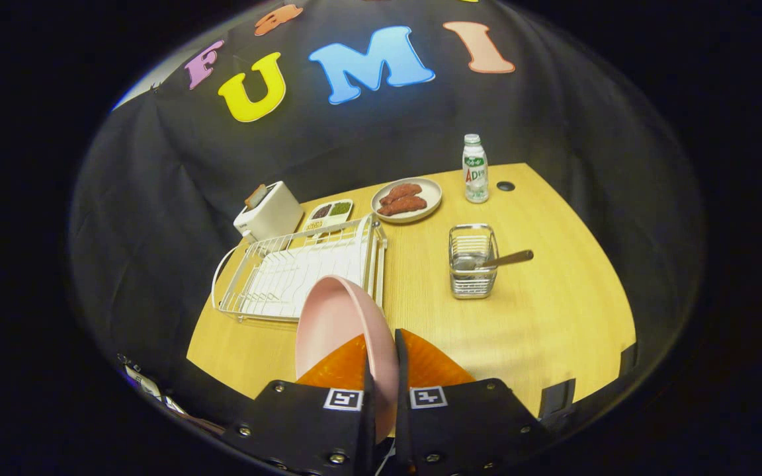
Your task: Take the plate from the dish rack, then take the spoon from the basket and place it into the plate.
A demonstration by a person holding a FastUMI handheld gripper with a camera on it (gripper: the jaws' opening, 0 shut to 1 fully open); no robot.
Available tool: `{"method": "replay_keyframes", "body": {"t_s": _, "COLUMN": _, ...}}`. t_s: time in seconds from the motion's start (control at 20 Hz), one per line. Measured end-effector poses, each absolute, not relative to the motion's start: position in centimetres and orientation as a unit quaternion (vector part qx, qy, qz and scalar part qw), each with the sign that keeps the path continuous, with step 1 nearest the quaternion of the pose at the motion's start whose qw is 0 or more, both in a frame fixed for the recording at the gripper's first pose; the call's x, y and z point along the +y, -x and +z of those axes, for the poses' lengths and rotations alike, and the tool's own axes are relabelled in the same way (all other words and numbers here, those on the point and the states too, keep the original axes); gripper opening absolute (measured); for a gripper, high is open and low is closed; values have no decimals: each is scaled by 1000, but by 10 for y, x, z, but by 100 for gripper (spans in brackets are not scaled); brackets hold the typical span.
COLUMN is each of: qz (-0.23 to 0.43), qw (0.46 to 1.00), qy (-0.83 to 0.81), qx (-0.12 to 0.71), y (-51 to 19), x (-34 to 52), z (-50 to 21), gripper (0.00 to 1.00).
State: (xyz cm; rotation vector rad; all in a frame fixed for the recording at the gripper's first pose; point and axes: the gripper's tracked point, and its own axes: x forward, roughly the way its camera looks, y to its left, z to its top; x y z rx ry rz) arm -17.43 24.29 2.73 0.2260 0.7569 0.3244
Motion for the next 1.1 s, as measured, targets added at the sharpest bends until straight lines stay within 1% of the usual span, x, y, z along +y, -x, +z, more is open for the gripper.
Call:
{"method": "replay_keyframes", "body": {"t_s": 0.35, "qz": 193, "qw": 878, "qy": -165, "qx": 406, "y": 174, "x": 255, "z": -36, "gripper": 12}}
{"method": "replay_keyframes", "body": {"t_s": 0.5, "qz": 214, "qw": 856, "qy": -197, "qx": 427, "y": 171, "x": 262, "z": -62, "gripper": 12}}
{"method": "replay_keyframes", "body": {"t_s": 0.7, "qz": 220, "qw": 833, "qy": -236, "qx": 450, "y": 167, "x": 267, "z": -93, "gripper": 12}}
{"method": "replay_keyframes", "body": {"t_s": 0.95, "qz": 228, "qw": 816, "qy": -245, "qx": 471, "y": 168, "x": 268, "z": -120, "gripper": 11}}
{"method": "replay_keyframes", "body": {"t_s": 1.1, "qz": 239, "qw": 810, "qy": -258, "qx": 470, "y": 169, "x": 272, "z": -125, "gripper": 12}}
